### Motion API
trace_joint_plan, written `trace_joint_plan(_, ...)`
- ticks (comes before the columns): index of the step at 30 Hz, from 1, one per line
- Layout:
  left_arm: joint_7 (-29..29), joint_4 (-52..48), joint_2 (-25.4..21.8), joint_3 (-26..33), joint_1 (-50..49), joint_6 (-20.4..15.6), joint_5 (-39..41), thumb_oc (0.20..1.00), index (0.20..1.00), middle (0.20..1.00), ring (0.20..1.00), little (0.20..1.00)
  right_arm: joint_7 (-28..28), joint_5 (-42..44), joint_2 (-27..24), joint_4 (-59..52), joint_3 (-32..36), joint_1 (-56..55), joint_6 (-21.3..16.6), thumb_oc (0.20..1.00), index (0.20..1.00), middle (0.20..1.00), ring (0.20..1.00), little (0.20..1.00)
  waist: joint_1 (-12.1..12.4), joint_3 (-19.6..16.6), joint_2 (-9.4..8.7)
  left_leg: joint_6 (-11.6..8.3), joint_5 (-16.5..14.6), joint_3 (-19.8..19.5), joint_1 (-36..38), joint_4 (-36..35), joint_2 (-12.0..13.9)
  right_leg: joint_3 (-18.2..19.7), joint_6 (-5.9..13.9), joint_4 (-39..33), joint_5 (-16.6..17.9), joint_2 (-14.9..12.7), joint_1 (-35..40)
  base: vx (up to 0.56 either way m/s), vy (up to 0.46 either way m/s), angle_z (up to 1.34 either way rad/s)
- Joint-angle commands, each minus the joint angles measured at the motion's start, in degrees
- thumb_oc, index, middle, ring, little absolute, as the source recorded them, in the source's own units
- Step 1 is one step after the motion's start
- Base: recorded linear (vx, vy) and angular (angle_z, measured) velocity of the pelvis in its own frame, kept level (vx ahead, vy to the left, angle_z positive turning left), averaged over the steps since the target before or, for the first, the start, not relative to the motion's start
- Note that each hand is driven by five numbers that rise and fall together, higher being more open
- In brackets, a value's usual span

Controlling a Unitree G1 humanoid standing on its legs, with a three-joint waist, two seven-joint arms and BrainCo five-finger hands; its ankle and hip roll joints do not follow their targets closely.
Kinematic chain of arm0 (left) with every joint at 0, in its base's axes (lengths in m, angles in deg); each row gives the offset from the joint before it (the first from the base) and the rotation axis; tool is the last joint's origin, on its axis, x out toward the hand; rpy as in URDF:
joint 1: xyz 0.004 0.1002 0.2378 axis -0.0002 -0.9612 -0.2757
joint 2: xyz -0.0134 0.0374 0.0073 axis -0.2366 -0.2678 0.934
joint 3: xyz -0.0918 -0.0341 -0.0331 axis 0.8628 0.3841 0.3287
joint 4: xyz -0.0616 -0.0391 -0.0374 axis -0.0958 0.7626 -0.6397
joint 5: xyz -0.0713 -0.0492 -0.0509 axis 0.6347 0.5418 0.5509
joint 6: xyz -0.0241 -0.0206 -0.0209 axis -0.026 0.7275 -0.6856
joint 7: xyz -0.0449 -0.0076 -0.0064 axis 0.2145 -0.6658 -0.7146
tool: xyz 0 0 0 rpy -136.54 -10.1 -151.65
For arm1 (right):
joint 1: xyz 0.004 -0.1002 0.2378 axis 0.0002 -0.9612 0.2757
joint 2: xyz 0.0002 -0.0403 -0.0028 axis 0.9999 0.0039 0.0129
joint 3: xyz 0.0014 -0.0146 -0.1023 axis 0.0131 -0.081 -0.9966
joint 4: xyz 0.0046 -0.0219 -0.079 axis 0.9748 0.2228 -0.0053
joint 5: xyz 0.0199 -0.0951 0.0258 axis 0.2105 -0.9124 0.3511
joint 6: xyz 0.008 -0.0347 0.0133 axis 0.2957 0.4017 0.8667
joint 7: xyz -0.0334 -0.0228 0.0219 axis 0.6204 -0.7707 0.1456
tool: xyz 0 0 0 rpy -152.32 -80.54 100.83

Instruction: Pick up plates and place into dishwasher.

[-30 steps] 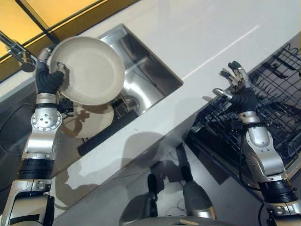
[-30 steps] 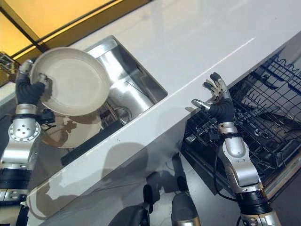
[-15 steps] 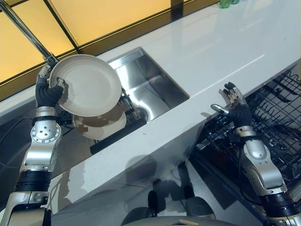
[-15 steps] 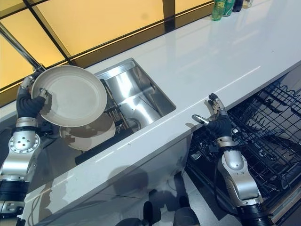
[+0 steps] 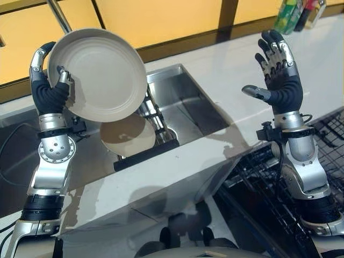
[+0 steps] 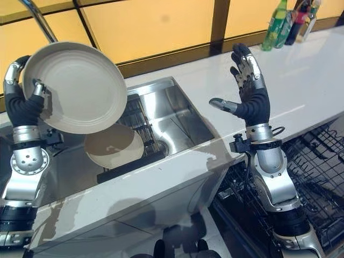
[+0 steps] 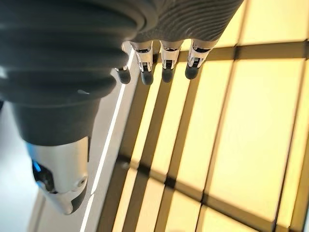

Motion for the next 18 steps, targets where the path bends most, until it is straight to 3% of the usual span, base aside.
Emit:
trace_joint_plan(1,-1.0,-2.6,-0.7,0.6,3.8,-2.0,0.3,0.200,0.200,0.200,0.200,0.200,-2.7,1.8,0.8,-5.2,-0.5,3.1,-2.8,1.000,1.000,1.000,1.000,1.000,1.0,-5.2,-1.85,2.66,-4.1,-2.0,0.8,3.1,-3.5,0.1,1.21,-0.6,4.0,-1.3,-1.2,0.00,0.000,0.00)
trace_joint_plan(11,-0.1,-8.4,6.1,-8.2,5.8,-3.3,-2.9,0.200,0.200,0.200,0.200,0.200,-5.3,6.9,6.7,-5.4,-11.2,5.4,5.5,1.000,1.000,1.000,1.000,1.000,2.2,-6.6,-2.34,3.04,-3.8,-2.8,1.7,2.2,-3.6,-1.3,0.86,-1.2,3.6,-1.1,0.3,0.00,-0.003,0.00)
trace_joint_plan(18,1.4,-11.1,11.4,-14.3,6.2,-3.9,-8.1,0.200,0.200,0.200,0.200,0.200,-3.6,10.1,11.1,-4.7,-17.9,7.2,8.9,1.000,1.000,1.000,1.000,1.000,3.1,-7.0,-2.88,3.16,-3.6,-3.3,1.9,1.7,-3.6,-2.1,0.85,-2.0,3.7,-1.1,1.0,-0.01,-0.024,0.05)
